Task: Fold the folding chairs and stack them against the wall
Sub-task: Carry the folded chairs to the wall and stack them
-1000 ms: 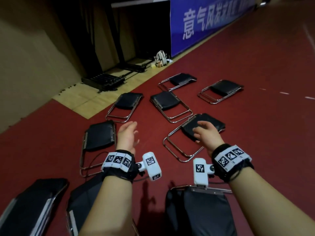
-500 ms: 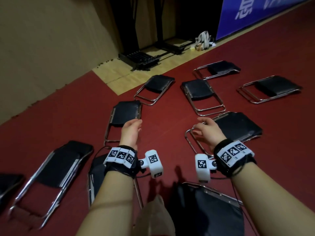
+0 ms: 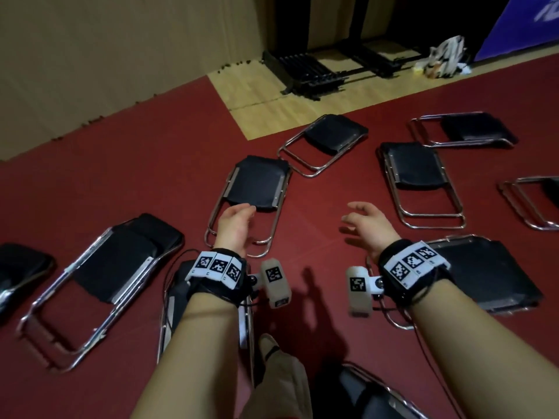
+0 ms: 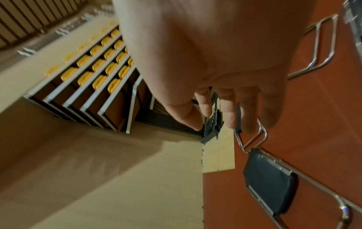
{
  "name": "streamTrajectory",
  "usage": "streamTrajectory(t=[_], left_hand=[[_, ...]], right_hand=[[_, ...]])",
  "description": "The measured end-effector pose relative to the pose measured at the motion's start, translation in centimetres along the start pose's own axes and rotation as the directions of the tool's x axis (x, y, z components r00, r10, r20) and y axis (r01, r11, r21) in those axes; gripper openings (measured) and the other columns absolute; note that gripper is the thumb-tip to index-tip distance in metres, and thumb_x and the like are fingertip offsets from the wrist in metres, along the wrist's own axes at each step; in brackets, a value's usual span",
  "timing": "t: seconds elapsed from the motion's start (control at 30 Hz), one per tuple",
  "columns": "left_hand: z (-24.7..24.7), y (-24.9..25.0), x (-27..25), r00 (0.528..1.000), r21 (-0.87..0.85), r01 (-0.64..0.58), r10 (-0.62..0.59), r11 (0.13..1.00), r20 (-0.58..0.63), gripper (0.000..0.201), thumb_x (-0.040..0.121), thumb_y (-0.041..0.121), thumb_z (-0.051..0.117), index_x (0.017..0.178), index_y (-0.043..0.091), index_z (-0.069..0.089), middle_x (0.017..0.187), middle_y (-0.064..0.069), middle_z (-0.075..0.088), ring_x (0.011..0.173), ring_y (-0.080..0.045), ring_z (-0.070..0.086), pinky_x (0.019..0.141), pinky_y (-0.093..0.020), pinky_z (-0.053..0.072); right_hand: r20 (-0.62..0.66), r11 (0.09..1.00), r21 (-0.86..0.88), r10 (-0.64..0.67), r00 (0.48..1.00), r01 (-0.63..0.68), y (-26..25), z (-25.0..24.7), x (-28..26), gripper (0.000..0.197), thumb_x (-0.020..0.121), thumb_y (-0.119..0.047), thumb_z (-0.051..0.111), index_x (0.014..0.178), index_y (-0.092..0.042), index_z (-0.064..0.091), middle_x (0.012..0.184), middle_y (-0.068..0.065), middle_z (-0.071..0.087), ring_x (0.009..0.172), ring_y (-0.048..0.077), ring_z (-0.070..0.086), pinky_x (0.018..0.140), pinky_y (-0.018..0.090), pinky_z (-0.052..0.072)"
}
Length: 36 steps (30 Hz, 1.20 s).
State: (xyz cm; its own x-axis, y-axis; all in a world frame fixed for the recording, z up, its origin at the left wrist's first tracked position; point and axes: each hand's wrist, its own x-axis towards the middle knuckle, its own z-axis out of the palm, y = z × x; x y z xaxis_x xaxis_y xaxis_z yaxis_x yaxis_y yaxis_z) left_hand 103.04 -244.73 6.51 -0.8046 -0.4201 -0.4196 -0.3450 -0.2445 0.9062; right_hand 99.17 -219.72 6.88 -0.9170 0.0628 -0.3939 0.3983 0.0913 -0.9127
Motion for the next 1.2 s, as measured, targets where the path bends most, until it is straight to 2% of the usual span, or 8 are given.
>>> streamTrajectory(t=[0.2,0.3,0.43,0.53,0.7,0.83,1.0,1.2], left_hand=[[-5.4,8.0,13.8,0.993,-0.003,-0.006,0.005,1.0,-0.119,0.013,0.094,0.021,0.061,0.107,0.02,0.064,0.097,0.002,0.067,0.089,-0.016,0.061,0.074,-0.032,0.044],[-9.1,10.3,18.0,0.985,-0.015,-0.007,0.004,1.0,-0.175,0.016,0.095,0.02,0.06,0.111,0.017,0.063,0.101,0.0,0.067,0.09,-0.015,0.061,0.074,-0.031,0.046],[-13.9,11.7,21.9,0.959,-0.096,-0.02,-0.008,0.995,-0.284,0.006,0.094,0.018,0.063,0.1,0.019,0.064,0.106,-0.005,0.066,0.1,-0.02,0.061,0.078,-0.032,0.046],[-16.9,12.5,23.9,0.927,-0.133,-0.06,0.006,0.989,-0.375,0.003,0.093,0.016,0.064,0.096,0.018,0.063,0.103,-0.008,0.066,0.097,-0.022,0.06,0.08,-0.031,0.048],[-19.8,14.5,28.2,0.896,-0.143,-0.04,-0.028,0.989,-0.442,0.005,0.093,0.019,0.064,0.098,0.021,0.063,0.099,-0.005,0.064,0.088,-0.018,0.056,0.062,-0.028,0.04],[-20.2,16.9,33.7,0.866,-0.149,-0.063,-0.021,0.987,-0.5,0.01,0.094,0.016,0.062,0.104,0.017,0.061,0.092,-0.003,0.06,0.08,-0.014,0.052,0.063,-0.028,0.038],[-18.3,21.9,42.3,0.841,-0.135,-0.058,-0.024,0.989,-0.54,0.008,0.093,0.014,0.063,0.093,0.022,0.061,0.081,-0.001,0.057,0.069,-0.014,0.05,0.059,-0.026,0.035],[-16.3,28.7,51.9,0.824,-0.126,-0.06,-0.022,0.99,-0.566,0.006,0.093,0.018,0.061,0.095,0.024,0.062,0.087,0.0,0.058,0.084,-0.018,0.051,0.071,-0.031,0.036]], right_hand=[[0.131,0.999,-0.046,0.002,0.991,0.004,-7.9,13.5,11.3,0.028,0.09,-0.01,0.06,0.114,-0.024,0.057,0.101,0.005,0.067,0.092,0.025,0.068,0.081,0.041,0.054],[0.208,0.995,-0.099,0.014,0.978,0.007,-10.3,19.1,14.2,0.026,0.091,-0.012,0.06,0.113,-0.025,0.057,0.102,0.006,0.068,0.09,0.023,0.067,0.081,0.041,0.052],[0.304,0.984,-0.177,0.03,0.952,0.025,-12.6,26.0,17.5,0.033,0.092,-0.01,0.06,0.123,-0.019,0.057,0.105,0.009,0.066,0.084,0.021,0.065,0.068,0.033,0.051],[0.398,0.975,-0.215,0.031,0.917,0.06,-14.4,31.1,19.7,0.032,0.094,-0.009,0.059,0.124,-0.019,0.054,0.103,0.01,0.065,0.084,0.023,0.065,0.068,0.035,0.051],[0.509,0.968,-0.234,0.041,0.86,0.092,-17.2,37.4,24.1,0.028,0.094,-0.009,0.059,0.119,-0.021,0.056,0.103,0.01,0.067,0.091,0.027,0.068,0.071,0.037,0.051],[0.561,0.961,-0.257,0.065,0.826,0.098,-19.5,41.8,29.6,0.031,0.093,-0.01,0.06,0.122,-0.018,0.055,0.102,0.01,0.066,0.087,0.024,0.068,0.071,0.037,0.052],[0.615,0.965,-0.241,0.069,0.786,0.104,-24.4,46.9,38.4,0.032,0.093,-0.007,0.057,0.123,-0.018,0.052,0.094,0.006,0.064,0.082,0.021,0.066,0.065,0.031,0.05],[0.642,0.965,-0.237,0.067,0.763,0.115,-31.3,52.3,47.9,0.033,0.093,-0.006,0.056,0.125,-0.016,0.053,0.097,0.007,0.065,0.088,0.023,0.065,0.068,0.032,0.049]])
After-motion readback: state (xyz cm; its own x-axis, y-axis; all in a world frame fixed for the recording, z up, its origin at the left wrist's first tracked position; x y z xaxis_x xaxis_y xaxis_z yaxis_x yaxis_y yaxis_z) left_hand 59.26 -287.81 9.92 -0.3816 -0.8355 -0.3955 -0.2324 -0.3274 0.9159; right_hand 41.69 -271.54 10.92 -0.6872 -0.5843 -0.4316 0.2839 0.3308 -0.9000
